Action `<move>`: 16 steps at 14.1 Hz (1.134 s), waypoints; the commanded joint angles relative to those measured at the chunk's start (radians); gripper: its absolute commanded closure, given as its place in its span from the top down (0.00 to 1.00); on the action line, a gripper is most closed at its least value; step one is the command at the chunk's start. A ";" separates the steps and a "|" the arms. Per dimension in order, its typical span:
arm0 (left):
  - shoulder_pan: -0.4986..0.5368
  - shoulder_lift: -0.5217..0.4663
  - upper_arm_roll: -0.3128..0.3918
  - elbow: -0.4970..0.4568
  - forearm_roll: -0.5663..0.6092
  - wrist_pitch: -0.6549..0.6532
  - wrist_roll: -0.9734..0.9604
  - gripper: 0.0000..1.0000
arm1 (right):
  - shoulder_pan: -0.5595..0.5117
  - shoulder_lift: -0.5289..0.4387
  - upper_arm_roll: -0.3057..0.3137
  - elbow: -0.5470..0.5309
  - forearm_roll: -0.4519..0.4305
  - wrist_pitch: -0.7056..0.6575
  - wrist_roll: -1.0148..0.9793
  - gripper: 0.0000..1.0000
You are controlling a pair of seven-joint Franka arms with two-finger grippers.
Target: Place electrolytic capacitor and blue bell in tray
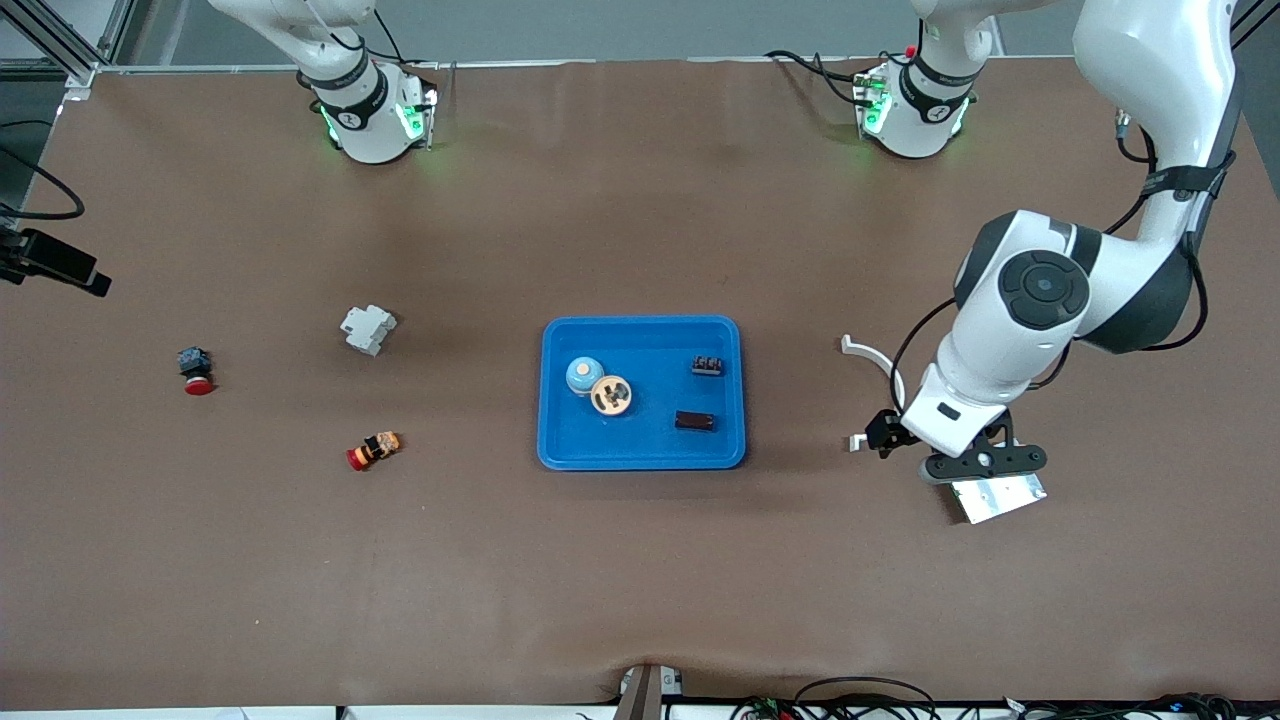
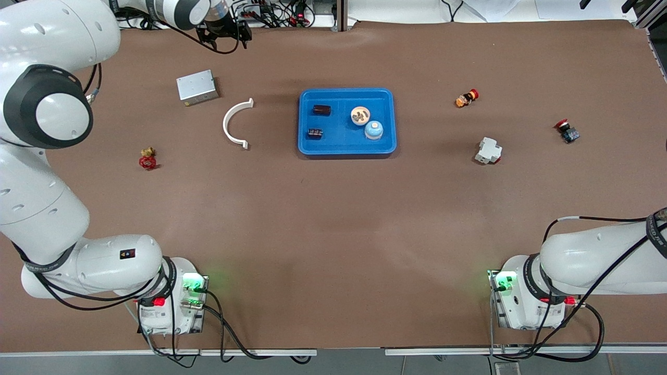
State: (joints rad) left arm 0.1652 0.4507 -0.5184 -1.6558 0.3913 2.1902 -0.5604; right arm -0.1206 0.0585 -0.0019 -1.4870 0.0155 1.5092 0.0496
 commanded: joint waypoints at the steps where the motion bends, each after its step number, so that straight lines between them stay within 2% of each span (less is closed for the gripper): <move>1: 0.034 -0.024 -0.008 -0.009 -0.034 -0.015 0.107 1.00 | -0.022 -0.006 0.013 -0.004 0.014 -0.003 -0.016 1.00; 2: 0.027 -0.038 0.012 -0.007 -0.072 -0.015 0.146 1.00 | -0.022 -0.006 0.013 -0.004 0.014 -0.003 -0.016 1.00; 4: -0.034 -0.085 0.117 -0.010 -0.167 -0.024 0.241 1.00 | -0.022 -0.006 0.013 -0.004 0.014 -0.003 -0.016 1.00; 6: -0.088 -0.133 0.213 -0.009 -0.239 -0.088 0.341 1.00 | -0.022 -0.005 0.013 -0.004 0.014 -0.003 -0.016 1.00; 9: -0.134 -0.199 0.299 -0.007 -0.310 -0.174 0.430 1.00 | -0.024 -0.005 0.011 -0.004 0.014 -0.003 -0.016 1.00; 11: -0.153 -0.237 0.320 -0.007 -0.338 -0.216 0.433 1.00 | -0.022 -0.005 0.013 -0.004 0.014 -0.003 -0.016 1.00; 16: -0.145 -0.316 0.322 -0.009 -0.341 -0.308 0.468 1.00 | -0.022 -0.005 0.013 -0.004 0.014 -0.003 -0.016 1.00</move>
State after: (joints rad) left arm 0.0322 0.1715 -0.2144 -1.6501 0.0739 1.9103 -0.1348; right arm -0.1208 0.0590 -0.0022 -1.4877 0.0155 1.5092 0.0491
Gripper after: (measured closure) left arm 0.000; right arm 0.000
